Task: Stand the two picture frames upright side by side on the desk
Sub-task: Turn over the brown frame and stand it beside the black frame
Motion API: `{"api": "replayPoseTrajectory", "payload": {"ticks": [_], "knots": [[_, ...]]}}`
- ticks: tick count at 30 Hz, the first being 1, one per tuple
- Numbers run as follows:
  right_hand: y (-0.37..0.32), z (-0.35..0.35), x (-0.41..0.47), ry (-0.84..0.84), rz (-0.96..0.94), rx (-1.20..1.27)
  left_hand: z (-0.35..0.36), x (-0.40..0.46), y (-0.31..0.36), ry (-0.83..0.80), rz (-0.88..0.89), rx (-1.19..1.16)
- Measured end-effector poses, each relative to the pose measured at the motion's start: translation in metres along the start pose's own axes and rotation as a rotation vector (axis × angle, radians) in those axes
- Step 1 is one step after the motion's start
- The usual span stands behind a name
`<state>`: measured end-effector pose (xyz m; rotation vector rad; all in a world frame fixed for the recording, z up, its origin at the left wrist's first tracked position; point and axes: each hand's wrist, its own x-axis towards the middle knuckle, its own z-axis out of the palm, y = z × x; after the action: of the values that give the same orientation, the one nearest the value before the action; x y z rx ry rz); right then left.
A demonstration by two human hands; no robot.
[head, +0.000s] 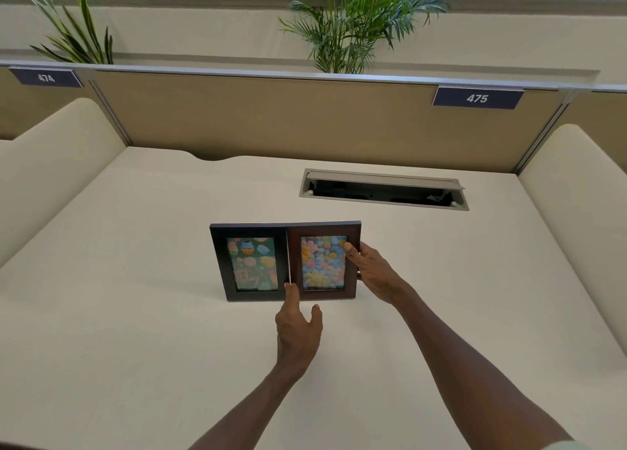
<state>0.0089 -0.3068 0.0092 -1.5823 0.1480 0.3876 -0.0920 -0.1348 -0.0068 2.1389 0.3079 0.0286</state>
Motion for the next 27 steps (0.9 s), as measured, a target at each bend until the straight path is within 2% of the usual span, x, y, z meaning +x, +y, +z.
{"api": "replayPoseTrajectory", "payload": {"ticks": [6, 27], "knots": [[-0.001, 0.002, 0.000, 0.003, 0.016, -0.008, 0.002, -0.001, -0.003, -0.062, -0.011, 0.004], [-0.006, 0.003, -0.013, -0.001, 0.036, -0.028, -0.005, 0.002, -0.004, -0.100, -0.040, 0.037]]}}
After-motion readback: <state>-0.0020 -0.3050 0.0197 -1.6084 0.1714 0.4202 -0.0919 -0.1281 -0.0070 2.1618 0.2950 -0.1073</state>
